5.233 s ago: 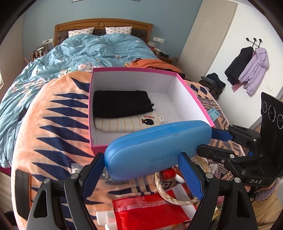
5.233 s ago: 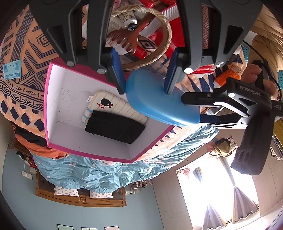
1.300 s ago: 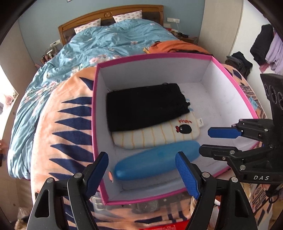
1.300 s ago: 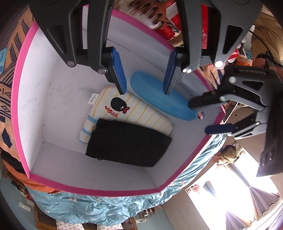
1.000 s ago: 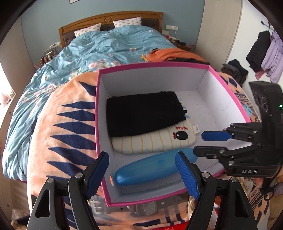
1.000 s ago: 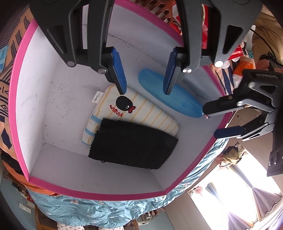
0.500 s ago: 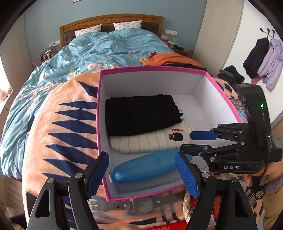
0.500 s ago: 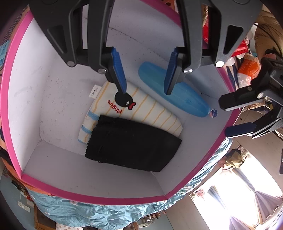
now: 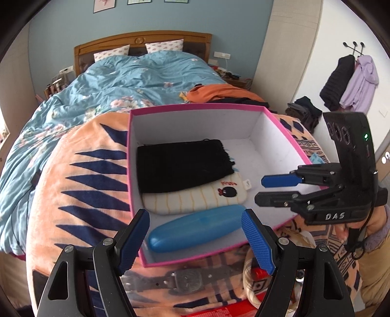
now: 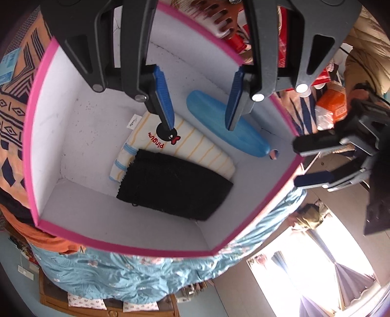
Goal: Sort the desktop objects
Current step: 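Withdraw the right gripper and move it over the wicker basket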
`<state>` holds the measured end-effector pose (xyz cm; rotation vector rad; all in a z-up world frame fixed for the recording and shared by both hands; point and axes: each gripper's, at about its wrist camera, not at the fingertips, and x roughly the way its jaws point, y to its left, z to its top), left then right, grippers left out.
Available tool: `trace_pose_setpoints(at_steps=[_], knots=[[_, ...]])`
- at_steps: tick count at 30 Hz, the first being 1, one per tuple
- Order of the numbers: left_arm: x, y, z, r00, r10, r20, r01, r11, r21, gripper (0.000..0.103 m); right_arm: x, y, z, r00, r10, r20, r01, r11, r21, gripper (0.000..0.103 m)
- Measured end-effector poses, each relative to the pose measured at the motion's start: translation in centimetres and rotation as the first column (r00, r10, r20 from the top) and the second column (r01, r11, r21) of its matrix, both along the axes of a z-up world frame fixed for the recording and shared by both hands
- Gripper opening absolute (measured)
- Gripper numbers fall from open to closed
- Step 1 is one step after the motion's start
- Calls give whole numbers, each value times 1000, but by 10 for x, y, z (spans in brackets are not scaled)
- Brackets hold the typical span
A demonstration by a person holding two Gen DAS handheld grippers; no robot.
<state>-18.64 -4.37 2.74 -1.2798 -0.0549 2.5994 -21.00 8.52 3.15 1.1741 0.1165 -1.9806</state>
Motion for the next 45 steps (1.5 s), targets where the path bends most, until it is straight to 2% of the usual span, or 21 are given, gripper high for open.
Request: trace_pose_setpoints(at_steps=[7, 14, 19, 30, 43, 45], knots=[[25, 13, 11, 998, -45, -35, 46, 999, 22, 80, 22, 14, 20, 999, 4, -43, -7, 997, -83, 46], [54, 26, 23, 995, -86, -48, 87, 996, 30, 80, 56, 31, 34, 995, 21, -92, -32, 993, -117, 47], [69, 32, 19, 994, -108, -30, 109, 993, 33, 80, 80, 47, 35, 994, 20, -107, -33, 992, -120, 48], [92, 37, -7, 992, -121, 38, 117, 990, 80, 80, 127, 75, 11, 996, -6, -92, -5, 994, -110, 48], [107, 48, -57, 977, -143, 160, 119, 981, 154, 80, 153, 100, -18, 997, -74, -18, 71, 989, -129, 49], [107, 50, -61, 975, -144, 169, 116, 979, 166, 80, 155, 104, -21, 996, -85, 0, 84, 987, -135, 52]])
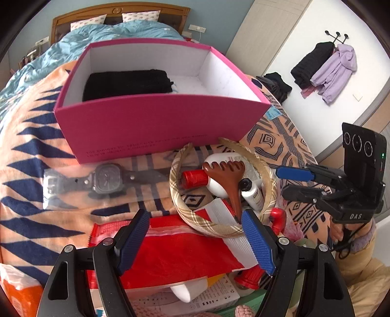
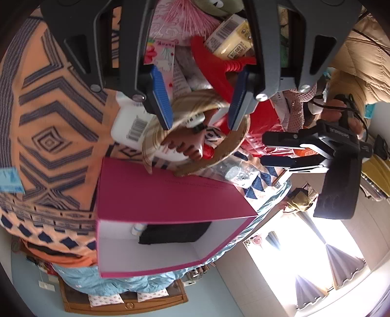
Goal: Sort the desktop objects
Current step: 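Withdraw the right gripper and move it over the wicker basket, then close the right gripper on the plaid headband in the basket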
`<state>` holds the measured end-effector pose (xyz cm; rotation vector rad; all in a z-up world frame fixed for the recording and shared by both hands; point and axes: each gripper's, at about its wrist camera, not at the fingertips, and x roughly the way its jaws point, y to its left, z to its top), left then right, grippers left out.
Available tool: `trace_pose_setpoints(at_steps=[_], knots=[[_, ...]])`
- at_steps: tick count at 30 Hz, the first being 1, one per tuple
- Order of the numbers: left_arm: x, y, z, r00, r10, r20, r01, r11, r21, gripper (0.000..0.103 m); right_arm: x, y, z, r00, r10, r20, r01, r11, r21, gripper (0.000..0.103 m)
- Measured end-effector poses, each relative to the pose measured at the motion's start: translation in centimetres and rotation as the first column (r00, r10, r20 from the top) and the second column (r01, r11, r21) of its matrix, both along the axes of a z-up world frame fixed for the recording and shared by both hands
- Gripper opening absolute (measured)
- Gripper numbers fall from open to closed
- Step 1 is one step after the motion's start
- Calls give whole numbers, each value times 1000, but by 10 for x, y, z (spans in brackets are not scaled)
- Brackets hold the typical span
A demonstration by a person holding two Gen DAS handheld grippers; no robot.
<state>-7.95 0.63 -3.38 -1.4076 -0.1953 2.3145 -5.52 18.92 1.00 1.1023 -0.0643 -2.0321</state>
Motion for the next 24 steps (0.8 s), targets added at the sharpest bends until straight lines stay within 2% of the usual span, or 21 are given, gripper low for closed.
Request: trace_pose_setpoints(at_steps=[6, 16, 20, 24], knots=[[-1, 4, -9, 999, -8, 32, 7, 1000, 22, 80, 4, 3, -14, 999, -11, 51, 12, 1000, -19, 53], [-8, 13, -20, 995, -42, 87, 39, 999, 32, 80, 5, 10, -22, 994, -25, 111, 34, 996, -82, 55], [-11, 20, -24, 993, -62, 99, 60, 998, 27, 80, 3, 9, -30, 986, 0, 169, 18, 994, -107, 62], [-12, 20, -25, 992, -79, 103, 74, 996, 53, 80, 0, 6, -39, 978, 18, 208, 16, 986, -164, 63]])
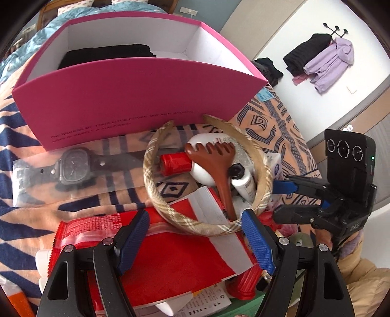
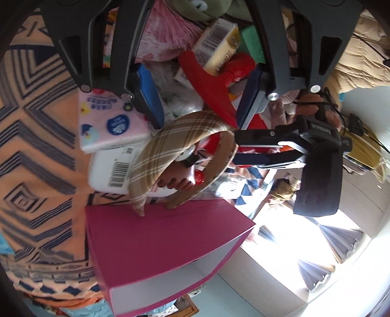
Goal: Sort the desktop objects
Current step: 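Close the right gripper on the plaid headband in the basket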
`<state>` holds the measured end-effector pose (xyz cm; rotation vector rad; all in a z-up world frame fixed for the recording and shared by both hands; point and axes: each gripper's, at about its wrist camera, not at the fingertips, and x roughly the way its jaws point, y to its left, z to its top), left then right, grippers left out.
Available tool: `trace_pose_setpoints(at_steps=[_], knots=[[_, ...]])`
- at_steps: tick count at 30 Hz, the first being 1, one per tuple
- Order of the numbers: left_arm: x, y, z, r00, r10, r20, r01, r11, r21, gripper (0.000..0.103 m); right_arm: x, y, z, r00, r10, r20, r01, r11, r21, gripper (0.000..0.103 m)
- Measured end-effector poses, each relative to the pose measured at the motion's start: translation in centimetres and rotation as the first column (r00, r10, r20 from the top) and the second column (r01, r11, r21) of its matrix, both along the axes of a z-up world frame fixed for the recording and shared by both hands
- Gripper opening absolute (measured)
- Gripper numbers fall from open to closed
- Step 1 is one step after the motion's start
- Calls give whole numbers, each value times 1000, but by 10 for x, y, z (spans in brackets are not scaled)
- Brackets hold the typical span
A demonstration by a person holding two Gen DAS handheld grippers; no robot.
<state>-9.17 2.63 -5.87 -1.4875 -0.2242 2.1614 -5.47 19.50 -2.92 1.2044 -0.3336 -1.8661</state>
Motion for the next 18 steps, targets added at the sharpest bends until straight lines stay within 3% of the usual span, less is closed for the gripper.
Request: trace_pose_setpoints(at_steps=[4, 6, 18], knots=[[0, -1, 1, 1000, 2, -7, -2, 1000, 8, 80, -3, 2, -1, 1000, -16, 6, 16, 999, -50, 62], [1, -1, 3, 1000, 5, -18, -5, 1000, 4, 80, -4, 5, -2, 999, -28, 15, 29, 998, -58, 53], [14, -5, 26, 990, 0, -139, -8, 998, -60, 80, -15, 16, 1, 997, -55, 60, 65, 985, -161, 35]])
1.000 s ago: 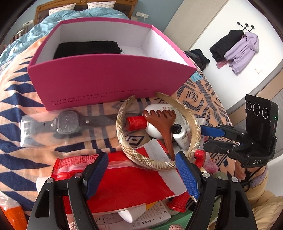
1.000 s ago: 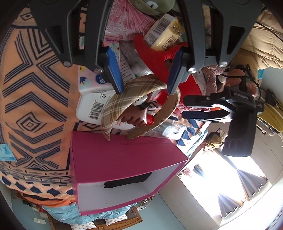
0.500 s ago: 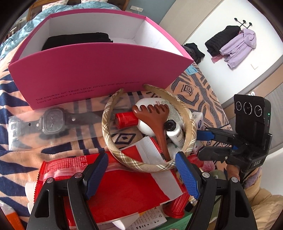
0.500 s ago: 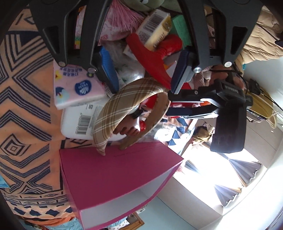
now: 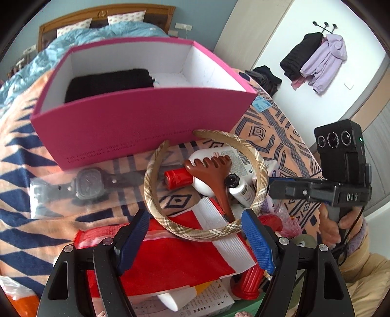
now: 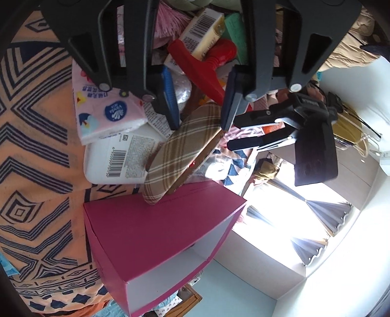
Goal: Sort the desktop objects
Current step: 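Close the right gripper on the plaid headband in the basket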
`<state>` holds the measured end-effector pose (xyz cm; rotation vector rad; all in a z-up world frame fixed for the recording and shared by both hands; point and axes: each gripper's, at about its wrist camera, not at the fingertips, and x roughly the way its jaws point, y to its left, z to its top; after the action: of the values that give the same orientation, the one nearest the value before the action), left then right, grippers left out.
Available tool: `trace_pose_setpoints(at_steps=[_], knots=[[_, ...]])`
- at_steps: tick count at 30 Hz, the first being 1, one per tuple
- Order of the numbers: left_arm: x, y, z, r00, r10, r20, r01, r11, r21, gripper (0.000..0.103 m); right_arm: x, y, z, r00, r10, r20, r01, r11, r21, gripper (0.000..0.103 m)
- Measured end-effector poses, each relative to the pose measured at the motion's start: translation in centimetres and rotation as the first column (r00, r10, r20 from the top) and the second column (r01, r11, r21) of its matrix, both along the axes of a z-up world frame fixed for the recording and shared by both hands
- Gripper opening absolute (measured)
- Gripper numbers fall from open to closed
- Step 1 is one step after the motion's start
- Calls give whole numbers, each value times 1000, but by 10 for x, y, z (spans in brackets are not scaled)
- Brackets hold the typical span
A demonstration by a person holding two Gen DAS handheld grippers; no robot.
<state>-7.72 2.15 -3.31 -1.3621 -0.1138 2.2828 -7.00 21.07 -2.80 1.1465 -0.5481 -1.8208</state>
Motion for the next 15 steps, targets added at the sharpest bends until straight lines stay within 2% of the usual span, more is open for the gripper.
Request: trace_pose_setpoints(at_steps=[4, 6, 8, 13, 15], knots=[[11, -4, 11, 997, -18, -69, 14, 999, -50, 80, -3, -1, 1, 1000, -7, 16, 8, 999, -43, 29], [20, -3, 16, 993, -46, -107, 38, 996, -75, 80, -5, -4, 6, 1000, -10, 8, 10, 998, -57, 19], [28, -2, 20, 988, -78, -132, 66, 993, -96, 80, -8, -4, 10, 1000, -24, 1, 24, 998, -65, 18], [29, 13, 15, 985, -107, -136, 81, 979, -185, 80, -17, -22, 15, 1000, -13, -1, 13, 996, -86, 19], [26, 15, 9, 988, -100, -117, 73, 974, -216, 80, -18, -28, 18, 1000, -15, -27, 14, 999, -39, 19]])
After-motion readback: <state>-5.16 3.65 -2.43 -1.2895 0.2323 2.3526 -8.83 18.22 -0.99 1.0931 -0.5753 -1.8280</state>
